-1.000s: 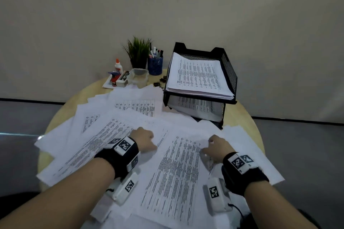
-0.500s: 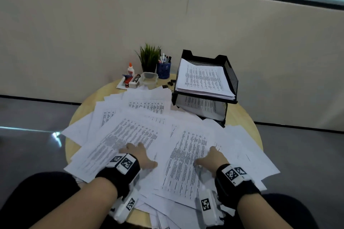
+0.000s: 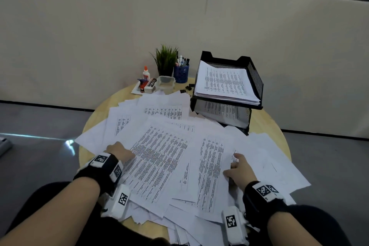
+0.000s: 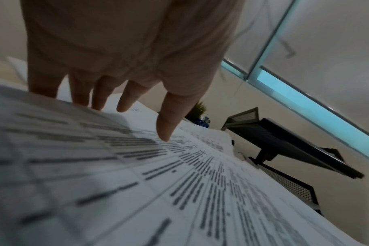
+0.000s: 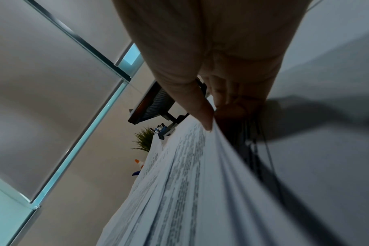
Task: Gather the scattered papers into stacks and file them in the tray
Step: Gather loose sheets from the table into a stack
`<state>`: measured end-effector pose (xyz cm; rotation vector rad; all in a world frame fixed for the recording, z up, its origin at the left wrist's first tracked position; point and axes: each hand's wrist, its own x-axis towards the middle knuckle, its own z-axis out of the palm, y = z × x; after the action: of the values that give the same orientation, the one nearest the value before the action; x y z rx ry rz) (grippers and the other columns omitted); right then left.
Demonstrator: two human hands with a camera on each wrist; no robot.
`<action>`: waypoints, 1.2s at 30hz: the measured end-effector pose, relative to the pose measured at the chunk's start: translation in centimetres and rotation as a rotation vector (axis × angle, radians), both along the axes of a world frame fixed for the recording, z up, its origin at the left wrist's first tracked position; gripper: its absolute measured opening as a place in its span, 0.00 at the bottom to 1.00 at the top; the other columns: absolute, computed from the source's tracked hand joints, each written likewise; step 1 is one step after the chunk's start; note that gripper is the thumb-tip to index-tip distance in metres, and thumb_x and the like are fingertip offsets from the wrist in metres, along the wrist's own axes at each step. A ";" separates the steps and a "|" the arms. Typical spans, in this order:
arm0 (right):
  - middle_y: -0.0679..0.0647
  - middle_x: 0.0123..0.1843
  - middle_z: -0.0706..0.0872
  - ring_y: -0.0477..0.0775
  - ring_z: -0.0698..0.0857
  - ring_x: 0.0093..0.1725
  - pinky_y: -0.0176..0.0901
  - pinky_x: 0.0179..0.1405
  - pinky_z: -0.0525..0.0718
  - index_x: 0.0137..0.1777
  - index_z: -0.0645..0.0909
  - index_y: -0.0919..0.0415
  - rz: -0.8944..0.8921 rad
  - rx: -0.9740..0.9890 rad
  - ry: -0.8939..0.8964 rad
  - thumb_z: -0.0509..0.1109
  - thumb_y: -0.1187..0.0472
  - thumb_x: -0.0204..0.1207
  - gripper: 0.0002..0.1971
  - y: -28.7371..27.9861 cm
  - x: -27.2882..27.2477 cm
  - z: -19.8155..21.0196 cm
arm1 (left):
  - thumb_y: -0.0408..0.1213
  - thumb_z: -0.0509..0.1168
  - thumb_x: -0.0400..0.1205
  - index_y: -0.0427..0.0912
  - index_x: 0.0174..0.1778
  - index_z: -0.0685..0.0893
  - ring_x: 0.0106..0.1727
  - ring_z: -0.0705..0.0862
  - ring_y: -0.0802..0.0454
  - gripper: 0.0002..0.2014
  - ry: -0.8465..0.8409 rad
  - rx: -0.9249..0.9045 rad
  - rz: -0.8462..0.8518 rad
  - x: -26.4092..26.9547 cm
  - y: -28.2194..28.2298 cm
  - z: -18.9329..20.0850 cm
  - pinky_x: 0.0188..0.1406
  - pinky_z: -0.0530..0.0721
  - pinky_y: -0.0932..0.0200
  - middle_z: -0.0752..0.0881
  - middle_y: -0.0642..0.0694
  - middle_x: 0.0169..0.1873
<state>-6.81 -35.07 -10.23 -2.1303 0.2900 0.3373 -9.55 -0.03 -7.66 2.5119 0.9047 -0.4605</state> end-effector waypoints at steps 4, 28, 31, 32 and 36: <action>0.52 0.34 0.78 0.55 0.79 0.36 0.42 0.34 0.75 0.70 0.72 0.67 0.010 0.022 -0.024 0.69 0.75 0.73 0.25 0.2 -0.1 -0.7 | 0.51 0.68 0.77 0.35 0.69 0.71 0.66 0.77 0.39 0.30 0.029 0.095 -0.024 -0.3 0.4 -0.7 0.61 0.76 0.54 0.74 0.36 0.66; 0.53 0.36 0.77 0.49 0.74 0.35 0.21 0.29 0.72 0.47 0.76 0.63 -0.338 0.486 -0.333 0.61 0.81 0.77 0.13 -2.1 -0.9 -1.0 | 0.22 0.64 0.81 0.33 0.61 0.77 0.55 0.83 0.41 0.13 -0.404 -0.808 0.089 -2.4 0.7 -2.2 0.49 0.81 0.52 0.84 0.36 0.55; 0.54 0.34 0.81 0.50 0.78 0.33 0.24 0.30 0.77 0.43 0.78 0.58 -0.333 0.527 -0.303 0.61 0.81 0.77 0.16 -2.1 -1.0 -1.2 | 0.19 0.62 0.81 0.31 0.69 0.74 0.61 0.81 0.38 0.20 -0.384 -0.870 0.034 -2.7 0.4 -2.2 0.61 0.79 0.45 0.82 0.35 0.62; 0.53 0.33 0.84 0.48 0.82 0.31 0.27 0.30 0.80 0.44 0.79 0.59 -0.321 0.539 -0.284 0.61 0.81 0.77 0.16 -2.1 -1.1 -1.3 | 0.19 0.61 0.81 0.31 0.70 0.74 0.63 0.81 0.37 0.20 -0.408 -0.893 0.052 -2.8 0.3 -2.2 0.65 0.77 0.42 0.82 0.35 0.63; 0.49 0.30 0.90 0.45 0.86 0.26 0.33 0.26 0.84 0.53 0.79 0.68 -0.291 0.624 -0.226 0.59 0.81 0.78 0.12 -1.5 -1.4 -1.0 | 0.22 0.61 0.82 0.35 0.70 0.76 0.63 0.82 0.38 0.19 -0.470 -0.972 0.096 -2.9 -0.4 -2.3 0.67 0.76 0.37 0.84 0.36 0.62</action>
<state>-8.23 -36.55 -11.24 -1.4692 0.3093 0.0059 -12.49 -0.43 -9.94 1.5664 0.4396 -0.1810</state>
